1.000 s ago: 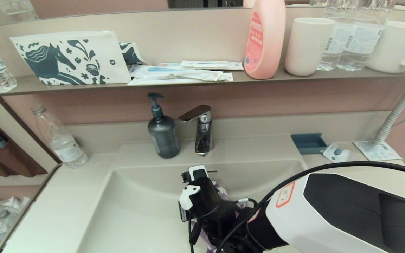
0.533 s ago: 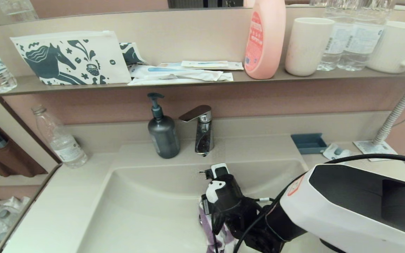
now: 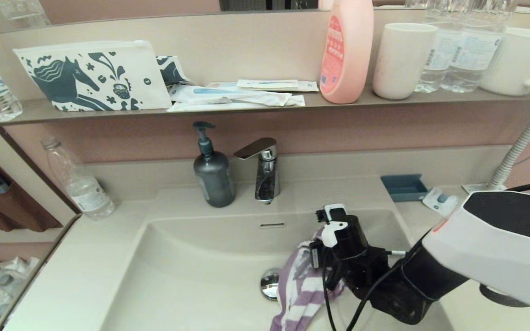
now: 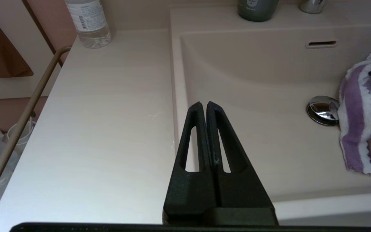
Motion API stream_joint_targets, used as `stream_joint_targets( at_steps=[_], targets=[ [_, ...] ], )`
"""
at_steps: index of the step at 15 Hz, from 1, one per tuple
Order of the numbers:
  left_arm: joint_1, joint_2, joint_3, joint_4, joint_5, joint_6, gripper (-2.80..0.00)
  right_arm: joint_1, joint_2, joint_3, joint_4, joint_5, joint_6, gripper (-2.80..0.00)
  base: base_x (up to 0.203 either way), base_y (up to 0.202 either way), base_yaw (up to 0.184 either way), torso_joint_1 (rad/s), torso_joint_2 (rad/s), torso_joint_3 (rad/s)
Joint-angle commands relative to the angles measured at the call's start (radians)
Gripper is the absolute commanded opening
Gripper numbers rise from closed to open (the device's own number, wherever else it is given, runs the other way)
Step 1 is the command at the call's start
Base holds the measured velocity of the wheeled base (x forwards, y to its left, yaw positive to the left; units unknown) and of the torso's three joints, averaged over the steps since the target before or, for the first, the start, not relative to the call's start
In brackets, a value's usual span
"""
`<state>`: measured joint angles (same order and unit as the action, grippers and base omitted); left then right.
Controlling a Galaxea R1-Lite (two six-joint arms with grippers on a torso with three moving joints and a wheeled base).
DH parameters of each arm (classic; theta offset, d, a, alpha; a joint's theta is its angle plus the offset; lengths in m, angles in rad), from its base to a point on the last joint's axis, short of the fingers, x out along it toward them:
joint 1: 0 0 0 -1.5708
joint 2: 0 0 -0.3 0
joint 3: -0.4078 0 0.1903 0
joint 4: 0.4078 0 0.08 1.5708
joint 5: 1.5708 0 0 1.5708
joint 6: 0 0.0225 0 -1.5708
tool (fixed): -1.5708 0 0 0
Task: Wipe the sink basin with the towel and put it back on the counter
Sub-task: Wipe the sink
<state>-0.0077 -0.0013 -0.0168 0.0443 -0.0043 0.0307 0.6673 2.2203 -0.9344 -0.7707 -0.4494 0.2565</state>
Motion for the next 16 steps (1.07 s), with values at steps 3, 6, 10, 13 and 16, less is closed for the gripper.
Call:
stream_joint_targets(
  at_steps=[3, 6, 10, 13, 16],
  targets=[
    [0.000, 0.001, 0.000, 0.000, 0.000, 0.000, -2.80, -0.083, -0.134, 0.057, -0.023, 0.005, 0.003, -2.80, 0.000, 0.000, 0.000, 0.000, 0.00, 0.000],
    [0.000, 0.001, 0.000, 0.000, 0.000, 0.000, -2.80, -0.089, -0.186, 0.057, -0.022, 0.008, -0.010, -2.80, 0.000, 0.000, 0.000, 0.000, 0.00, 0.000],
    [0.000, 0.001, 0.000, 0.000, 0.000, 0.001, -2.80, -0.044, -0.208, 0.048, -0.018, 0.008, -0.029, -2.80, 0.000, 0.000, 0.000, 0.000, 0.00, 0.000],
    [0.000, 0.001, 0.000, 0.000, 0.000, 0.000, -2.80, 0.012, -0.299, 0.072, 0.022, 0.000, -0.036, -2.80, 0.000, 0.000, 0.000, 0.000, 0.00, 0.000],
    [0.000, 0.001, 0.000, 0.000, 0.000, 0.001, -2.80, -0.012, -0.438, 0.035, 0.206, 0.000, -0.041, -2.80, 0.000, 0.000, 0.000, 0.000, 0.00, 0.000]
  ],
)
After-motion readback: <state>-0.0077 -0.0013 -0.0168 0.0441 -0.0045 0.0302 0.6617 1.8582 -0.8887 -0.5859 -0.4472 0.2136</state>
